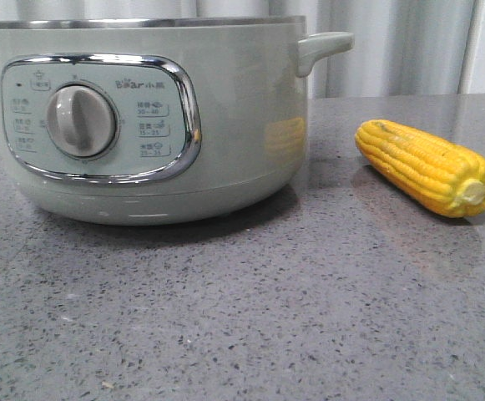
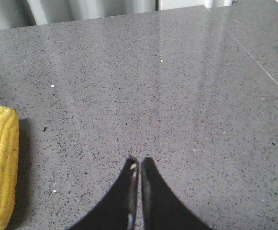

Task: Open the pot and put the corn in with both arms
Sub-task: 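Lift the glass lid off the pot and set it beside the pot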

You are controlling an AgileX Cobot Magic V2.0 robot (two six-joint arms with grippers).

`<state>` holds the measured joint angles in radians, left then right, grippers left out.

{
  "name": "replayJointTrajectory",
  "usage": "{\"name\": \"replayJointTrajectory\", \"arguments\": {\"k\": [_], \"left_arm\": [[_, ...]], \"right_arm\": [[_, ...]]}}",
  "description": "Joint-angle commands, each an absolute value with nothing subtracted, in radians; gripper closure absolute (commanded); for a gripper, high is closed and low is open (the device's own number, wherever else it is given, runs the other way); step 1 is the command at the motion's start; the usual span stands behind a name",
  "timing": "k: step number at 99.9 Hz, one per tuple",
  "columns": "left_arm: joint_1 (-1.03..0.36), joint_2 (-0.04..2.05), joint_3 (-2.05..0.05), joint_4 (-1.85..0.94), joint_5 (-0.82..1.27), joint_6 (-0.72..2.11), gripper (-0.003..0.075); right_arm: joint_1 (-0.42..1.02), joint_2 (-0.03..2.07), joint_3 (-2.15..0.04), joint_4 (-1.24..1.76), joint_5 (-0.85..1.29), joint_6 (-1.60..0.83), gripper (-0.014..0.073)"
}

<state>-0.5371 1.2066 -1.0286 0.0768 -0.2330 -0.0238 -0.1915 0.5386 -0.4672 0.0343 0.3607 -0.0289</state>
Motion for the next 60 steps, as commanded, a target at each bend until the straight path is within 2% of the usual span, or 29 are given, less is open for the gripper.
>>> {"name": "replayJointTrajectory", "arguments": {"k": [1, 28, 45, 60], "left_arm": [[-0.477, 1.115, -1.079, 0.072, -0.340, -0.021, 0.0741], [-0.223, 0.960, -1.065, 0.131, -0.052, -0.021, 0.0741], [-0.075, 0.888, -0.952, 0.131, -0.086, -0.021, 0.0741], [-0.007, 0.834, -0.808, 0.131, -0.148, -0.021, 0.0741]], "right_arm": [[-0.196, 0.548, -0.492, 0.038, 0.282, -0.036, 0.0667], [-0.196, 0.548, -0.492, 0.038, 0.282, -0.036, 0.0667], [-0.196, 0.548, -0.492, 0.038, 0.282, -0.036, 0.0667], [-0.196, 0.548, -0.492, 0.038, 0.282, -0.036, 0.0667]]}}
